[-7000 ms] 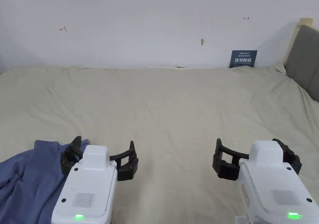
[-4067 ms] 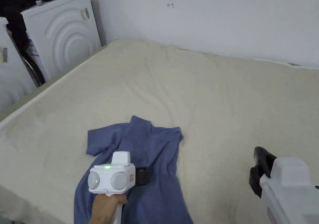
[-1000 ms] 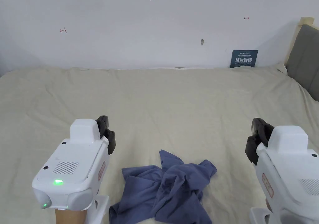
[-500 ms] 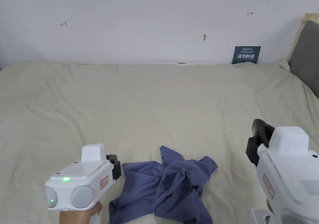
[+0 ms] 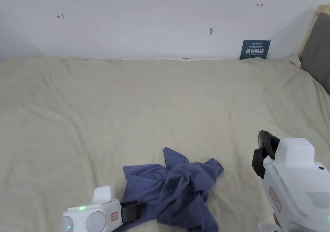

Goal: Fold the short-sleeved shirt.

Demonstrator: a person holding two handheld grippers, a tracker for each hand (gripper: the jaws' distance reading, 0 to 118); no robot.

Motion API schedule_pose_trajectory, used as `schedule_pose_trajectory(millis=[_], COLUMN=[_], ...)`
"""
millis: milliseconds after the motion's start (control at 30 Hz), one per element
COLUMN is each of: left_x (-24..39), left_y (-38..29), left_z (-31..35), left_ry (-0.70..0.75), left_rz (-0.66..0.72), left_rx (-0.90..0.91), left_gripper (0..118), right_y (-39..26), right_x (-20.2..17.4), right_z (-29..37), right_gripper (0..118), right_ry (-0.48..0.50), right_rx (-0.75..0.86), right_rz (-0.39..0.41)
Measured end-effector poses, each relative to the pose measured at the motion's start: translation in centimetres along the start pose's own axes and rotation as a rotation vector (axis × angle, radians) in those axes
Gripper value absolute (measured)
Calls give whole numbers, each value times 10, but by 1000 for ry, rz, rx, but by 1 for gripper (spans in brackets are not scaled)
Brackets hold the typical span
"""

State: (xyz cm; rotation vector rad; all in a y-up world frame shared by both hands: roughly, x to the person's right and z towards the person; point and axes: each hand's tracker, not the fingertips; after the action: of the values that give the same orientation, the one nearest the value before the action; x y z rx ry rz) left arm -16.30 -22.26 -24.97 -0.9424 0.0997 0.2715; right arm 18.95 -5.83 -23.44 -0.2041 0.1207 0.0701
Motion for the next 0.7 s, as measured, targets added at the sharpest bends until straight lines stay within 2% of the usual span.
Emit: schedule_pose_trajectory(millis=[67, 100, 167, 200, 233, 267, 300, 367, 400, 467, 600, 633, 700], left_x=[2, 4, 8, 12, 13, 14, 13, 12, 8, 3, 5, 6, 8], left_y=[-2, -3, -7, -10, -12, -12, -12, -10, -9, -6, -3, -2, 1], left_z=[-8, -14, -18, -22, -22, -20, -18, -17, -17, -14, 14, 20, 29], left_ry=[20, 24, 30, 102, 136, 94, 103, 111, 101, 62, 13, -1, -36], left_rz=[-21, -31, -37, -60, -84, -69, -64, -57, -53, -19, -27, -36, -43], left_rx=[-30, -51, -67, -76, -52, -56, -51, -43, -36, -37, 40, 59, 91], left_gripper=[107, 101, 70, 50, 46, 46, 39, 14, 8, 6, 5, 5, 5], right_y=[-2, -4, -6, -7, -9, -10, -13, -16, -18, -24, -49, -57, -75], right_x=[1, 1, 2, 1, 1, 1, 2, 0, 0, 1, 6, 6, 6], right_z=[-3, -6, -10, -12, -15, -19, -24, -37, -48, -71, -137, -152, -185], right_gripper=[2, 2, 2, 2, 2, 2, 2, 4, 11, 27, 90, 101, 111], right_ry=[-1, -1, -1, 0, 0, 2, 1, 0, 5, 30, 62, 69, 93], right_rx=[-9, -14, -25, -32, -40, -53, -71, -127, -172, -239, -429, -463, -552], right_rz=[-3, -3, -3, -2, -1, 0, -1, -5, -3, -12, -5, -19, -31])
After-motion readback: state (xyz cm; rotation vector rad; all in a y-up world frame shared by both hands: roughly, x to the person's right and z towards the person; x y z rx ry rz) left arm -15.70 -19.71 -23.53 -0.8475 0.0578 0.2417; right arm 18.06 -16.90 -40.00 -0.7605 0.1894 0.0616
